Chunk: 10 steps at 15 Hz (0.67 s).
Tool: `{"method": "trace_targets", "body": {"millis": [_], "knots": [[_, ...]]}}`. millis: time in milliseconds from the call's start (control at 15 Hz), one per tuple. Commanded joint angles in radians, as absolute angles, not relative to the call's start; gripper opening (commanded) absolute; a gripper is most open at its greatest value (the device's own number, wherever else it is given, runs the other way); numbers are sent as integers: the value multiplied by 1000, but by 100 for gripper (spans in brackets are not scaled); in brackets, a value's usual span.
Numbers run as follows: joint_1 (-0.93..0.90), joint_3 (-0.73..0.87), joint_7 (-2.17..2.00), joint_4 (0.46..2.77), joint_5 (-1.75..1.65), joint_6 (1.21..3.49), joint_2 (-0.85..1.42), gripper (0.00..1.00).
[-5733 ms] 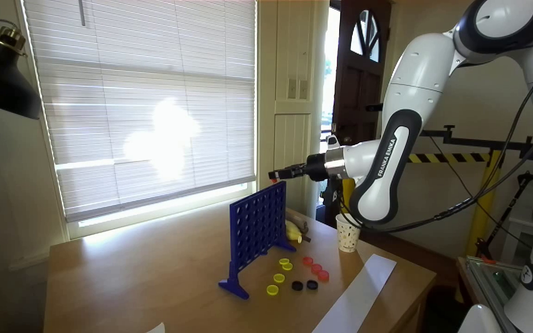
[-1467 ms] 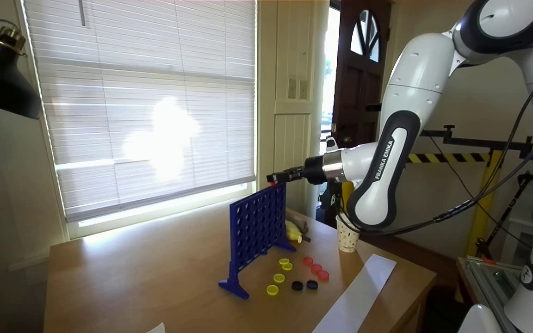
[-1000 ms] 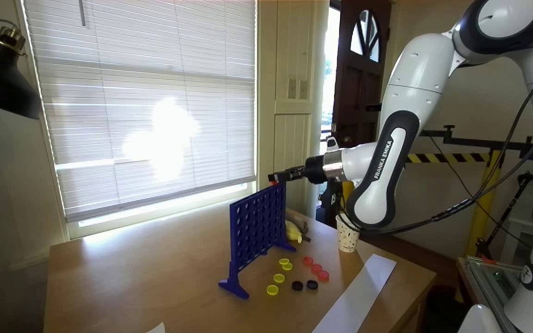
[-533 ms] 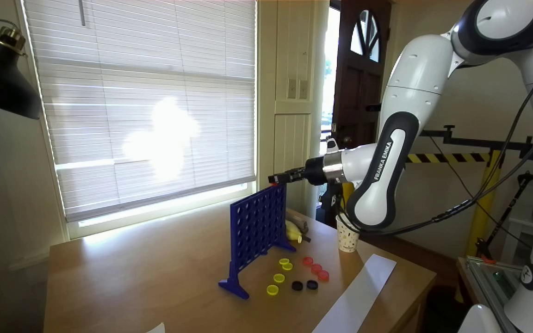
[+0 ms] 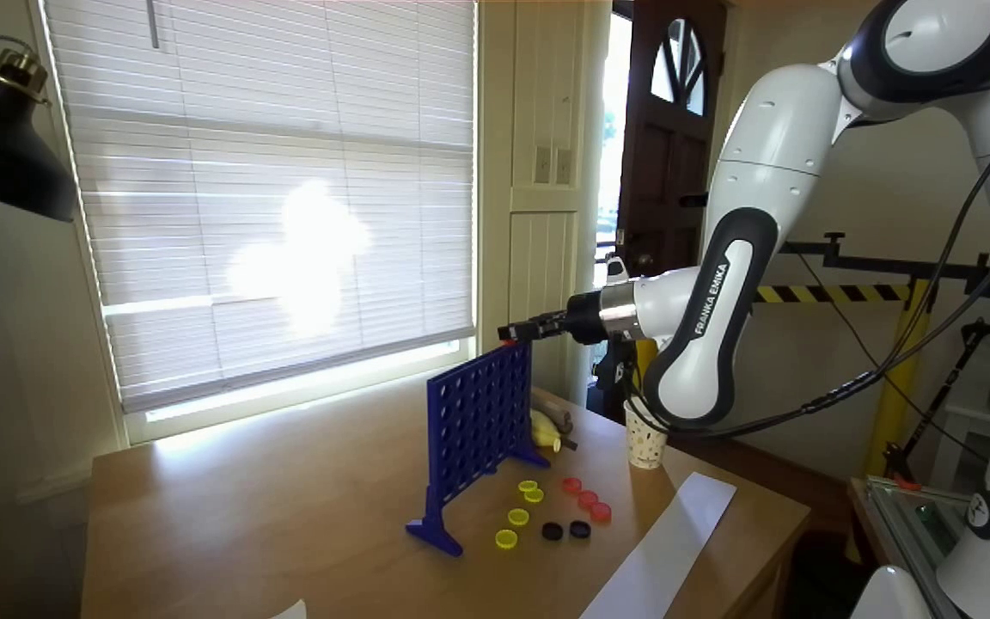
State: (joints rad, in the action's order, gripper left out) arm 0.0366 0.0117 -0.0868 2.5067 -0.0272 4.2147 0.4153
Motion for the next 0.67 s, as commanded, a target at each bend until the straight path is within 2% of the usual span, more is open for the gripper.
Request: {"method": "trace_targets", "body": {"millis": [0,600], "knots": [[30,7,-67,2492,-10,4244,437,10],[29,7,-63,2482,-19,4244,444,10]]}}
